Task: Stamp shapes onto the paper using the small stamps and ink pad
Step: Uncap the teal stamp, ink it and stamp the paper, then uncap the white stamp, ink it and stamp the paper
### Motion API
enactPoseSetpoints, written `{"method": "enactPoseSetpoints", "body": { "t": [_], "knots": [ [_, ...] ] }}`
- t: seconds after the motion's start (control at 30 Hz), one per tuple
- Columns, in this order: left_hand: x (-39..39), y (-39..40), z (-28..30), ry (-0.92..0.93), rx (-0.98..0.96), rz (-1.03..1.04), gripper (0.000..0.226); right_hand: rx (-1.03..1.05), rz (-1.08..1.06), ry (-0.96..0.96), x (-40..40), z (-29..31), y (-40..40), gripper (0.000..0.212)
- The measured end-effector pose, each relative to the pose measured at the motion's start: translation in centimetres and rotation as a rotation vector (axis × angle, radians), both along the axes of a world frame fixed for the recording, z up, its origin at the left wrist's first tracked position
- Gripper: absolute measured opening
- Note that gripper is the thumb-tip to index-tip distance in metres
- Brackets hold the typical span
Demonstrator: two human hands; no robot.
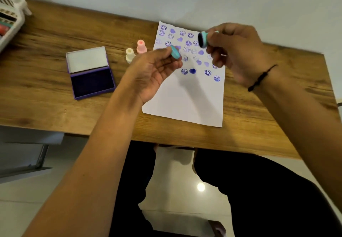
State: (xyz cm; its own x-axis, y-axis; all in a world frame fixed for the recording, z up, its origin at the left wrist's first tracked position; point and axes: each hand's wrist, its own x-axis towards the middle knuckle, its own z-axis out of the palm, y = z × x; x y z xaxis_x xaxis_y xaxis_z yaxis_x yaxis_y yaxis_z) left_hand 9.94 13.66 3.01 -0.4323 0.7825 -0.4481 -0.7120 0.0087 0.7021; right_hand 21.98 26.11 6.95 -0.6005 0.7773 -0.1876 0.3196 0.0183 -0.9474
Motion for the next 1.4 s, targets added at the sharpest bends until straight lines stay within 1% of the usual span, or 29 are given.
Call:
{"method": "enactPoseSetpoints", "body": {
  "t": [0.07,0.13,0.23,0.37,0.63,0.83,0.97,1.07,1.13,1.2,1.27,1.33,1.4],
  "knots": [
    [0.3,0.0,0.0,0.019,-0.002,-0.022,0.014,-0.097,0.011,0.068,0.1,0.1,-0.8,0.022],
    [0.5,0.0,0.1,0.038,-0.005,-0.035,0.014,-0.095,0.055,0.088,0.0,0.0,-1.7,0.018],
    [0.6,-0.1,0.1,0.06,0.008,-0.064,0.015,-0.034,0.098,0.077,-0.1,-0.2,-2.5,0.013],
    [0.7,0.0,0.0,0.07,0.024,-0.085,0.016,0.048,0.096,0.021,-0.3,-0.9,-2.9,0.01],
    [0.9,-0.2,-0.2,0.209,-0.022,-0.069,0.013,0.186,0.085,-0.059,-0.7,-1.9,-3.6,0.004],
    [0.7,-1.3,-0.1,0.261,-0.061,-0.036,0.014,0.167,0.068,-0.033,-1.9,-2.2,-5.1,0.01],
    [-1.1,-3.7,-0.5,0.223,-0.065,0.022,0.013,0.237,0.171,-0.047,-4.5,-1.9,-6.7,0.013],
    [-3.6,-5.2,-0.8,0.301,-0.159,0.03,0.017,0.3,0.26,-0.104,-7.1,-2.3,-6.9,0.017],
    [-5.0,-5.7,-1.0,0.307,-0.259,0.126,0.019,0.416,0.291,-0.176,-8.9,-3.0,-6.5,0.02],
    [-5.9,-6.0,-1.2,0.249,-0.297,0.269,0.023,0.533,0.32,-0.275,-10.4,-4.2,-6.2,0.024],
    [-6.6,-6.3,-1.3,0.185,-0.285,0.378,0.027,0.654,0.404,-0.395,-11.7,-5.7,-6.5,0.026],
    [-6.6,-6.1,-1.2,0.134,-0.271,0.424,0.029,0.779,0.501,-0.513,-12.1,-7.0,-6.9,0.026],
    [-6.9,-6.2,-1.1,0.104,-0.263,0.444,0.029,0.838,0.545,-0.574,-12.6,-7.9,-7.4,0.028]
  ]
}}
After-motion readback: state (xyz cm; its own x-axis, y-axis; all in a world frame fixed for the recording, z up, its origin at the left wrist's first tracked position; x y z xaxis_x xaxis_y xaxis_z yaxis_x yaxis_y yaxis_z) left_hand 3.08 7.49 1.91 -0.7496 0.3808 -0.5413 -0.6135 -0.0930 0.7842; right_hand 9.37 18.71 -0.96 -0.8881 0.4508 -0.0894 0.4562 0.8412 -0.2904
